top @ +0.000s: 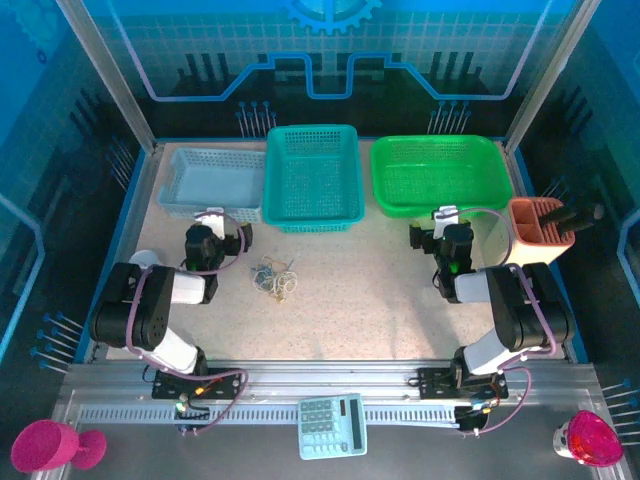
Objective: Untangle the cables
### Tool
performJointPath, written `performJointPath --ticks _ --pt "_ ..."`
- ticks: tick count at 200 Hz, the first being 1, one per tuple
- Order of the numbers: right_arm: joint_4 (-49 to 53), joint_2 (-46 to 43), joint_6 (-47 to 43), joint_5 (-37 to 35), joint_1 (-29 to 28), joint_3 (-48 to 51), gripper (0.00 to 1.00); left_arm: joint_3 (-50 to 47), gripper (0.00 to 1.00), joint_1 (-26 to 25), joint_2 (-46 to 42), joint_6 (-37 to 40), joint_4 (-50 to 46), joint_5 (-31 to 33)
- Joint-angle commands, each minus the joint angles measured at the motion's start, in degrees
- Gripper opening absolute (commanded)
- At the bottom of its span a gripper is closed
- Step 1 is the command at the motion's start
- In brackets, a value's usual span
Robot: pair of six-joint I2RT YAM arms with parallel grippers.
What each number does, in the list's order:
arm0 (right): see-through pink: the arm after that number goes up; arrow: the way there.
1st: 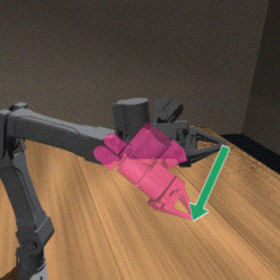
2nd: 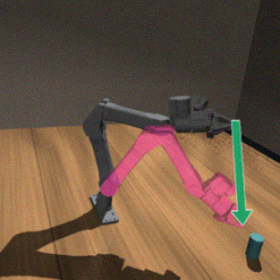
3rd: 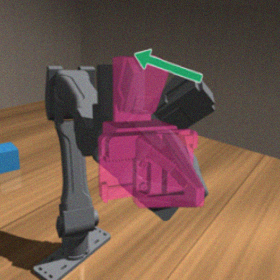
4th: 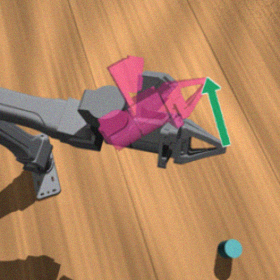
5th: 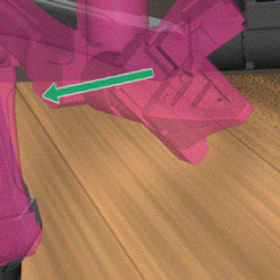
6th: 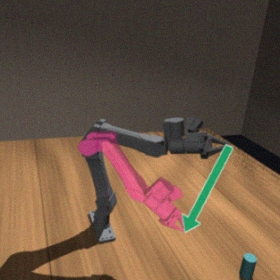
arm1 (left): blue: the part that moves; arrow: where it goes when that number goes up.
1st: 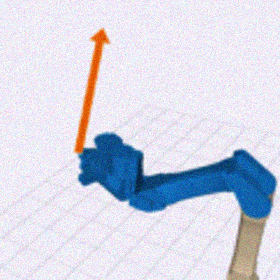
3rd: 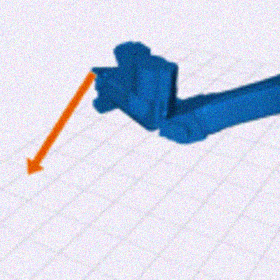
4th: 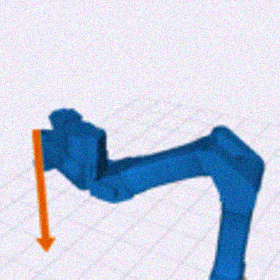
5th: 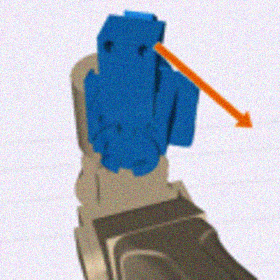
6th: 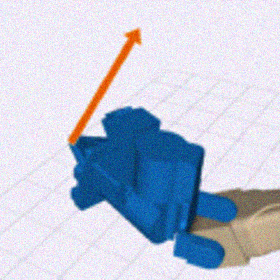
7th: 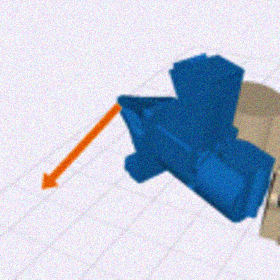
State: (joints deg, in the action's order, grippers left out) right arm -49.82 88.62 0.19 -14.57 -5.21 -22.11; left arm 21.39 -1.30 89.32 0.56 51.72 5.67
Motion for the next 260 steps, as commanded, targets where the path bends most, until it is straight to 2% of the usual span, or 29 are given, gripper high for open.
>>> performJointPath --ticks 1,218,240,260 --pt "-2.3 -0.6 0.6 -0.3 -0.5 -0.1 1.0 0.6 0.99 0.2 -0.3 0.4 1.5 -1.1" --pt "-2.4 -0.6 0.9 0.5 -0.2 0.0 1.0 0.4 0.99 1.1 -0.8 -0.6 1.2 -2.1" --pt "-1.4 -3.4 1.2 -1.0 -0.4 0.9 1.0 0.7 0.99 1.2 -5.4 -1.0 -3.2 -0.3" --pt "-7.0 -3.8 -0.9 -3.1 -2.3 3.6 1.0 2.1 0.99 1.1 -11.3 -1.5 -11.2 0.5"
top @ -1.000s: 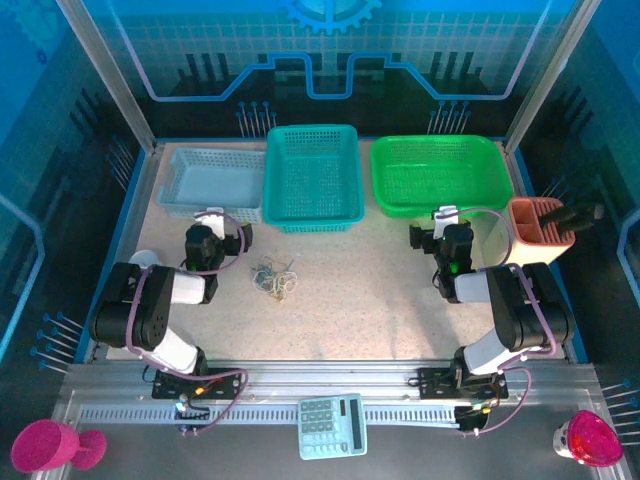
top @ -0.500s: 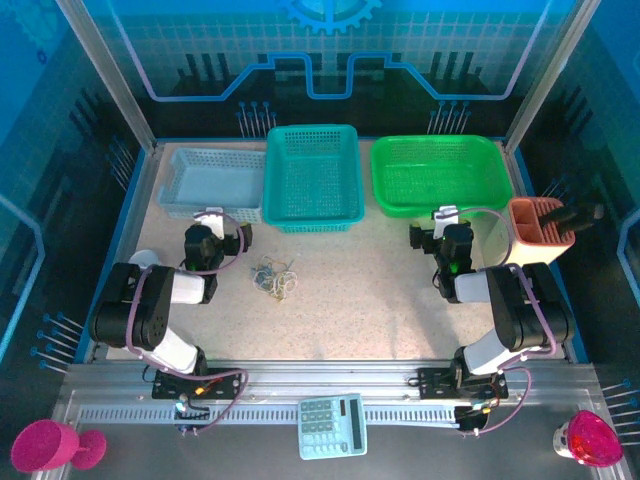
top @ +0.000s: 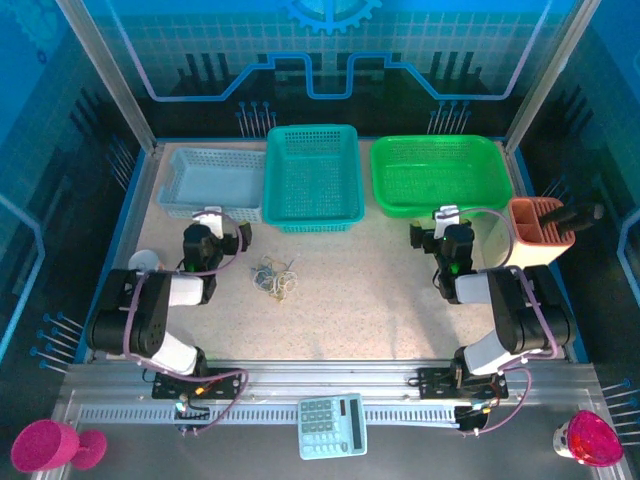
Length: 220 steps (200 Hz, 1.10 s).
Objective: Untangle the cables
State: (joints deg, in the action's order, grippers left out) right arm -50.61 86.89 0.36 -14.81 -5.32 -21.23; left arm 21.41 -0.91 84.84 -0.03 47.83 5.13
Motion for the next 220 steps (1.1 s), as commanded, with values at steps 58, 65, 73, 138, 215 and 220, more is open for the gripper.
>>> performJointPath --ticks 58,65,73,138,215,220 --pt "46.5 -16.7 17.7 -19.6 -4.6 -16.7 1.0 11.4 0.99 0.6 -19.5 -15.3 -33.0 6.1" --pt "56.0 -16.4 21.6 -17.9 -3.6 -21.5 1.0 13.4 0.99 0.6 -20.0 -17.7 -36.7 5.9" --pt "63.0 -16.0 23.3 -13.5 -2.8 -25.4 1.0 15.6 0.99 0.6 -20.2 -20.2 -41.5 5.3" --pt "68.0 -17.8 23.8 12.7 -17.6 -30.5 1.0 23.5 0.99 0.5 -16.3 -34.7 -56.5 -0.4" --pt "62.8 -2.3 33.8 13.5 -37.0 -38.1 1.0 25.4 0.99 -7.1 -11.2 -38.8 -53.9 -5.8" --pt "62.5 -1.4 34.3 13.5 -37.4 -38.5 1.0 25.7 0.99 -8.0 -10.8 -39.1 -53.8 -5.8"
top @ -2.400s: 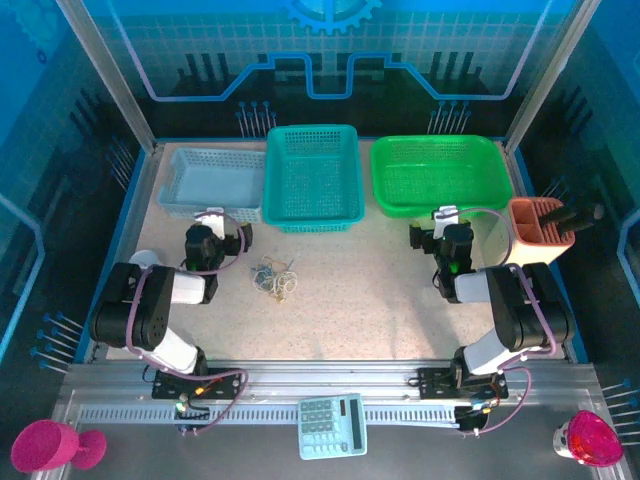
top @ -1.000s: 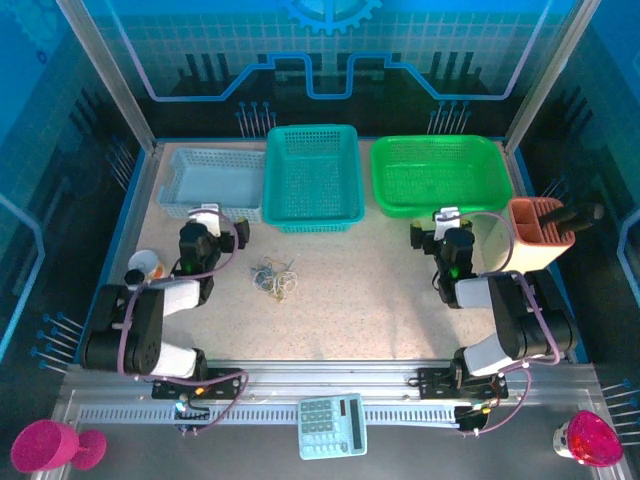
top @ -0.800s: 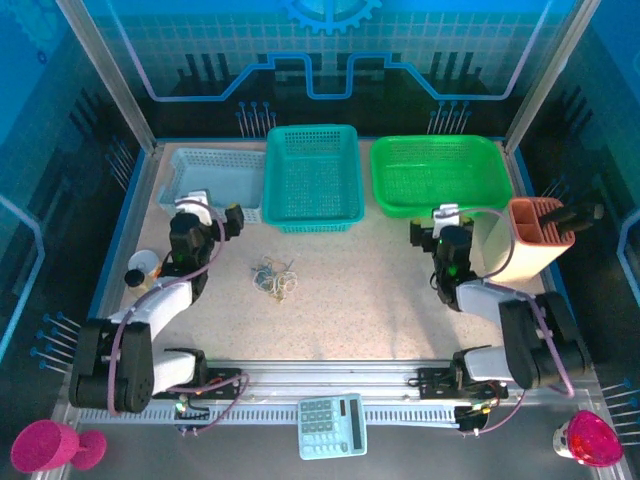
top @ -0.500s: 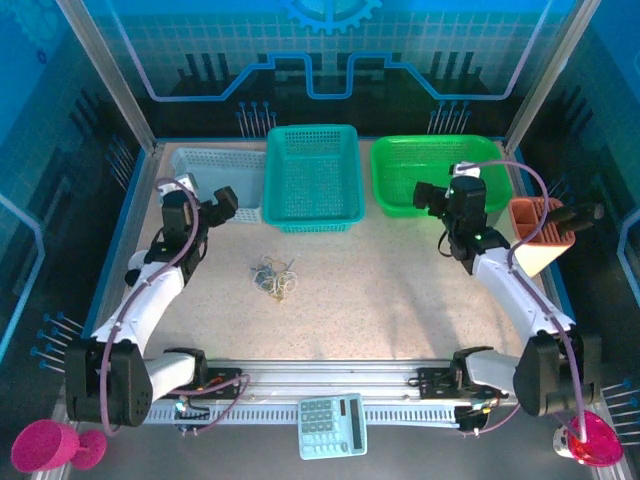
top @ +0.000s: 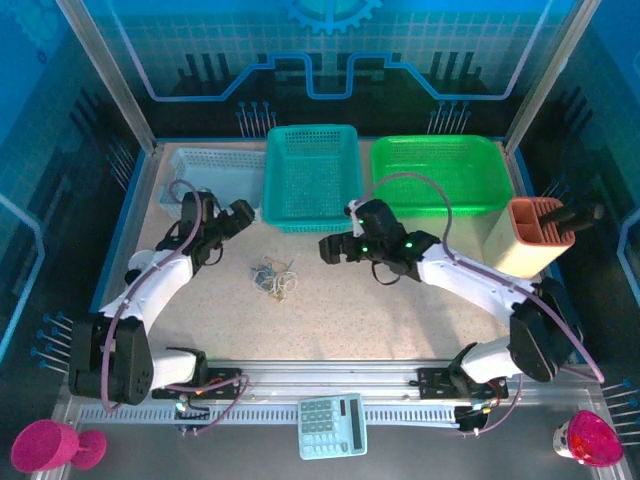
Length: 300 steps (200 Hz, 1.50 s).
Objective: Untangle the cables
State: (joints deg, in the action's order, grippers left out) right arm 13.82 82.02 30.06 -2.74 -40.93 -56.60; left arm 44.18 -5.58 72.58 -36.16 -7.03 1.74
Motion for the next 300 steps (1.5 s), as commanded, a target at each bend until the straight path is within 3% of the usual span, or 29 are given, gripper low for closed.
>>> performJointPath --ticks 1,65,200,243,281,300 --pt "-2.0 3.6 4.6 1.3 -1.8 -3.2 1.0 3.0 0.99 -3.5 1.6 -3.0 1.1 -2.5" --pt "-6.2 9.4 8.3 -0.8 -0.6 -5.1 1.0 7.4 0.99 -9.7 9.7 -6.4 5.6 -3.9" --pt "-12.1 17.5 10.6 3.5 9.1 -11.6 1.0 27.8 0.99 -11.6 29.0 -6.9 8.7 -6.7" --pt "-10.0 12.8 7.1 7.8 7.7 -9.9 1.0 27.9 0.99 -11.5 22.8 -2.1 5.3 -9.2" --pt "0.2 5.6 2.7 -0.3 -0.1 -8.2 1.0 24.6 0.99 -11.5 11.8 -0.4 -3.1 -10.8" --pt "2.5 3.5 1.1 0.8 -3.2 -5.8 0.99 20.3 0.99 -11.5 5.4 -0.3 -7.4 -10.3"
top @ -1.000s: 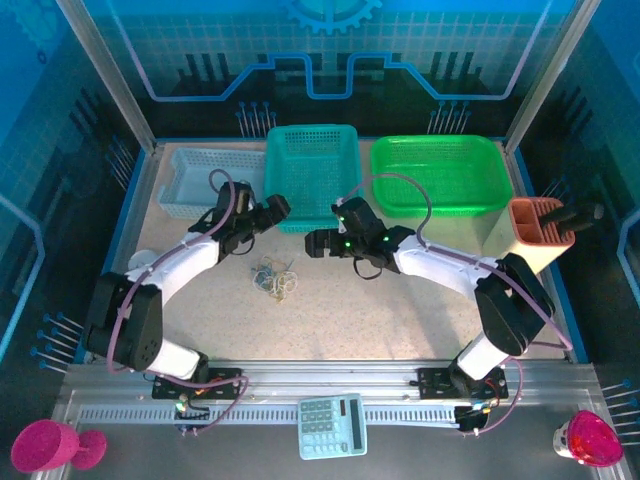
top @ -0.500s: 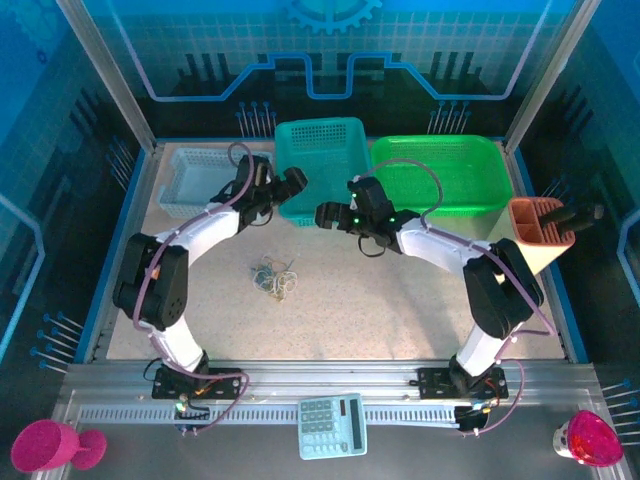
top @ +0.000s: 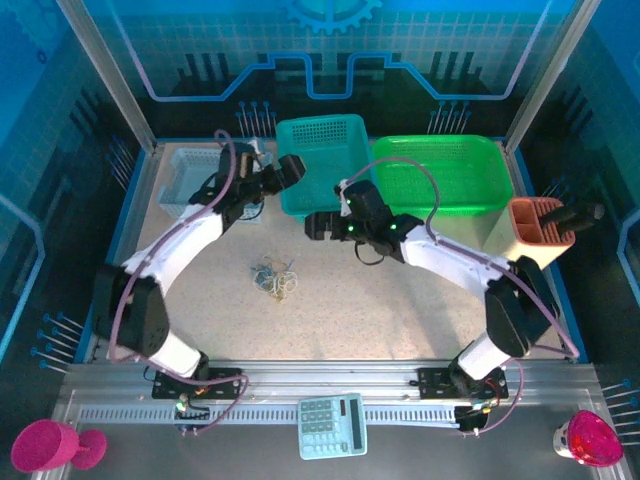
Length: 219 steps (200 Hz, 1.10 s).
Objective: Untangle the cables
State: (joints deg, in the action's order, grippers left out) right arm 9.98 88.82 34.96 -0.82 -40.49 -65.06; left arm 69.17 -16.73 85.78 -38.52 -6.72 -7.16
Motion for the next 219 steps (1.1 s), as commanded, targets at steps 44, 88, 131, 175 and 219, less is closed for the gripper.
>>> performJointPath --ticks 44,88,131,175,219 --pt "5.2 -1.7 -3.2 5.5 -8.4 7.7 0.88 -18.5 0.99 0.0 -20.8 -1.0 -13.0 0.3" --pt "-0.1 8.0 -1.6 9.7 -10.3 6.7 0.74 -27.1 0.99 0.5 -24.5 -3.2 -12.6 3.8" --pt "-2.0 12.2 -1.4 11.3 -10.4 4.9 0.73 -28.4 0.99 0.7 -19.6 -0.8 -13.8 7.3" --pt "-0.8 6.6 -1.7 9.2 -9.1 8.7 0.78 -30.3 0.99 0.6 -13.5 0.6 -11.1 7.0" --pt "1.7 -3.5 -2.7 7.4 -5.3 14.0 0.81 -32.9 0.99 -0.8 -9.4 -0.4 -4.7 4.1"
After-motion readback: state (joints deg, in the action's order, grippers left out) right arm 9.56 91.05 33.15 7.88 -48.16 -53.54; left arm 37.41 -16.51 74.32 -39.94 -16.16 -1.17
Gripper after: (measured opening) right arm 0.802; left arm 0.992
